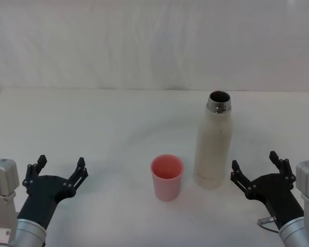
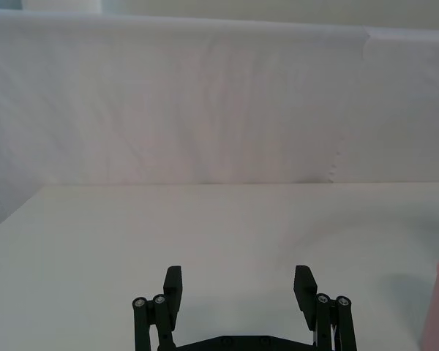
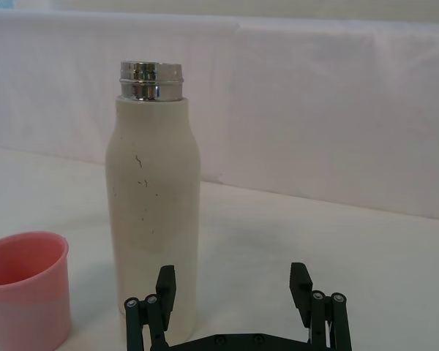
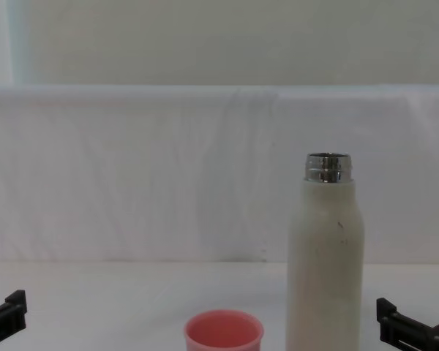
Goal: Grasp the thermos with one hand and pour water into the cup lid.
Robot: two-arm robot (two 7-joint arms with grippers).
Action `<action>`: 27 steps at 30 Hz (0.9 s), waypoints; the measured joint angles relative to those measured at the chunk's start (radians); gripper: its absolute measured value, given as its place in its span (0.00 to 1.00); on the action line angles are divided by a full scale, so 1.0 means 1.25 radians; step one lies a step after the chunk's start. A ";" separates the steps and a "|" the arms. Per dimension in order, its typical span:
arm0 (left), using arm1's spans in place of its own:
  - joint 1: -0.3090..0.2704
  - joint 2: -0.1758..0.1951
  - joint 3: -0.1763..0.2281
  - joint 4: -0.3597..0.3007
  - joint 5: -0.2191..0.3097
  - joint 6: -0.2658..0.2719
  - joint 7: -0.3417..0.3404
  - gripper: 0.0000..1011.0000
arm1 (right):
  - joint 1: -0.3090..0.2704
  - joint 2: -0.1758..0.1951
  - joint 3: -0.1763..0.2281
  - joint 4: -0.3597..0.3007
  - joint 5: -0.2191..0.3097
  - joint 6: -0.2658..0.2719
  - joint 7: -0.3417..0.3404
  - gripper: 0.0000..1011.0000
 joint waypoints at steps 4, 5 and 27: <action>0.000 0.000 0.000 0.000 0.000 0.000 0.000 0.99 | 0.000 0.000 0.000 0.000 0.000 0.000 0.000 0.99; 0.000 0.000 0.000 0.000 0.000 0.000 0.000 0.99 | 0.000 0.000 0.000 0.000 0.000 0.000 0.000 0.99; 0.000 0.000 0.000 0.000 0.000 0.000 0.000 0.99 | 0.000 0.000 0.000 0.000 0.000 0.000 0.000 0.99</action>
